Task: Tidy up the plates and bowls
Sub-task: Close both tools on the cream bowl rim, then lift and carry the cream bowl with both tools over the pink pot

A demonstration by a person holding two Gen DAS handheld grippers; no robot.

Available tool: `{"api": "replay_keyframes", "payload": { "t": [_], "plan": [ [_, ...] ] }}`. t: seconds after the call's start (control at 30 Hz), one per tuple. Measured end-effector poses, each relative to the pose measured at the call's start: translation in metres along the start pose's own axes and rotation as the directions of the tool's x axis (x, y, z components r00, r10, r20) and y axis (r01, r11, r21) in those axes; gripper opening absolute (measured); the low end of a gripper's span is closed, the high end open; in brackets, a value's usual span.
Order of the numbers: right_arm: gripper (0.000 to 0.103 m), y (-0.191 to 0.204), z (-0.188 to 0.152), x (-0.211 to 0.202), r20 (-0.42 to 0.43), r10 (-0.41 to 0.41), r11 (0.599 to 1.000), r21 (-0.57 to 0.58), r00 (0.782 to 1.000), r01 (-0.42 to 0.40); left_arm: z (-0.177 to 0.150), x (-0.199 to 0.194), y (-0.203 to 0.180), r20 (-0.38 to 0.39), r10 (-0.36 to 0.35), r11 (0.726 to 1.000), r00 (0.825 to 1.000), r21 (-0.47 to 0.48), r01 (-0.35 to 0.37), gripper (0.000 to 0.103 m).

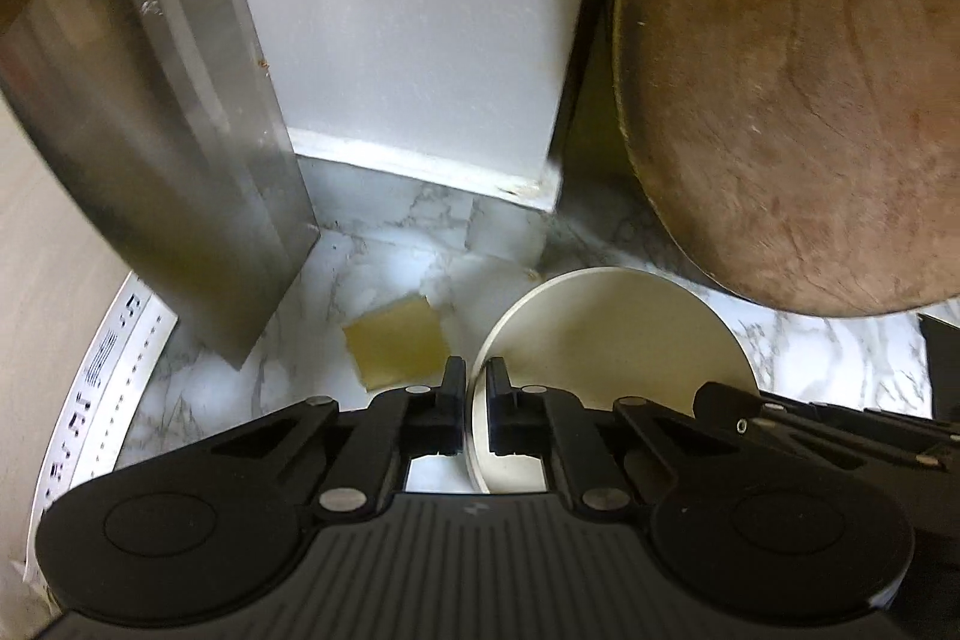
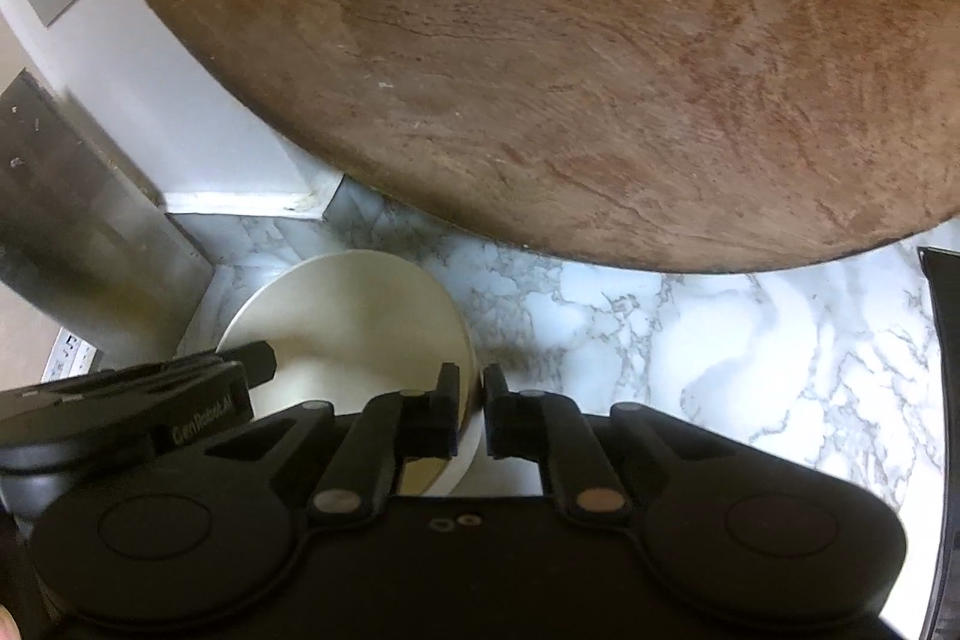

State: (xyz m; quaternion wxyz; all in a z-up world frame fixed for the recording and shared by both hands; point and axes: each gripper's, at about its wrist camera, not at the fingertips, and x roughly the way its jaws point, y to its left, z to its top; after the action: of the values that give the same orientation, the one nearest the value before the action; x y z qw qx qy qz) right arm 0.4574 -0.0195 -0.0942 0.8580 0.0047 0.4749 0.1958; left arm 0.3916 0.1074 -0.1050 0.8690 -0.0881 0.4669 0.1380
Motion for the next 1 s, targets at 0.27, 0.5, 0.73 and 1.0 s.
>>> {"api": "replay_keyframes", "payload": {
  "t": [0.27,0.5,0.73,1.0],
  "plan": [
    [0.004,0.001,-0.014,-0.024,0.006,-0.018,1.000,-0.023,1.000,0.019,-0.021,-0.031,-0.006,0.007,-0.023,0.999,1.000,0.042,0.023,0.005],
    [0.004,0.001,-0.027,-0.056,0.015,-0.016,0.999,-0.034,1.000,0.016,-0.038,-0.059,-0.005,0.012,-0.045,0.997,0.999,0.059,0.045,0.005],
    [0.004,0.008,-0.044,-0.097,0.044,-0.019,0.999,-0.042,0.999,0.021,-0.053,-0.100,-0.005,0.038,-0.062,0.995,0.997,0.080,0.059,0.005],
    [0.005,0.019,-0.067,-0.157,0.101,-0.023,0.998,-0.058,0.995,0.029,-0.075,-0.163,0.002,0.077,-0.089,0.991,0.993,0.105,0.080,0.005]
  ]
}}
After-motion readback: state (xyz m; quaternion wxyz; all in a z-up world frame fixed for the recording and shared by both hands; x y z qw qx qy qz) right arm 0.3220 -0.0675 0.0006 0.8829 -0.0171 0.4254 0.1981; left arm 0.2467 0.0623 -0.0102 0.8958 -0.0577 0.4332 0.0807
